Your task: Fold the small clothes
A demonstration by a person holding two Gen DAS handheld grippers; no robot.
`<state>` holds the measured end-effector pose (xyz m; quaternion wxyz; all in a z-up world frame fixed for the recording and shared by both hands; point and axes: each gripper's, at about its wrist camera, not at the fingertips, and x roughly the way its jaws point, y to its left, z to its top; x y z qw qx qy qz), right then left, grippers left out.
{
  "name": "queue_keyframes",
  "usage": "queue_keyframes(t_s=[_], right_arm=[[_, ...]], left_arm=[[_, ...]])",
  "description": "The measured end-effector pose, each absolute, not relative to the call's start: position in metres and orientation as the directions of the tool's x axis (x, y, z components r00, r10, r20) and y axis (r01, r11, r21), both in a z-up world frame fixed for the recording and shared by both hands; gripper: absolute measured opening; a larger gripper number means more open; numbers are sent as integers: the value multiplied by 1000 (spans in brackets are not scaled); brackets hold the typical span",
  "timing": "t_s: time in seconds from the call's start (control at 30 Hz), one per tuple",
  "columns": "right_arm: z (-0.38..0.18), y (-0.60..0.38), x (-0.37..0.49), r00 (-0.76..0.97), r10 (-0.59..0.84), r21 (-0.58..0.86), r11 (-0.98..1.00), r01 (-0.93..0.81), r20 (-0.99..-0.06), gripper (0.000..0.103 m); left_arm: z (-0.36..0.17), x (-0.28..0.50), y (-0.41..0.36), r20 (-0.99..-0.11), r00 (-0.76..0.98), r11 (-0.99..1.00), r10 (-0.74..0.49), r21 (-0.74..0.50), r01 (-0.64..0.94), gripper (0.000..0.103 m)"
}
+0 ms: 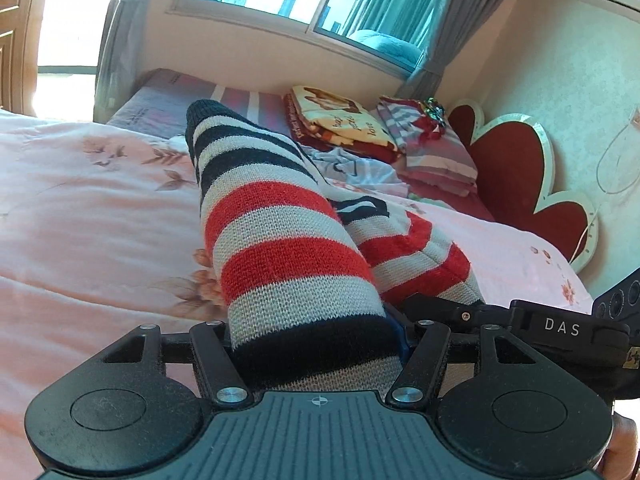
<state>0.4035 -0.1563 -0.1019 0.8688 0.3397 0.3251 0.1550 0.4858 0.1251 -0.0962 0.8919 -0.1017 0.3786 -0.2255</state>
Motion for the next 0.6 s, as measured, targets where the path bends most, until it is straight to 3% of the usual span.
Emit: queue_keyframes(t_s=[0.37, 0.5, 0.6], right_arm=[[-148, -32, 460, 744, 401, 632, 774, 37, -535, 34], [-172, -28, 465, 726, 350, 596, 797, 102, -592, 39], [-179, -36, 457, 726, 343, 598, 793, 117, -596, 47]], left_arm=[[-168, 562, 248, -668, 568, 876, -481, -339, 344, 64], [-201, 569, 270, -656, 552, 857, -515, -378, 351, 81], [-206, 570, 269, -645, 547, 845, -534, -391, 364, 84]])
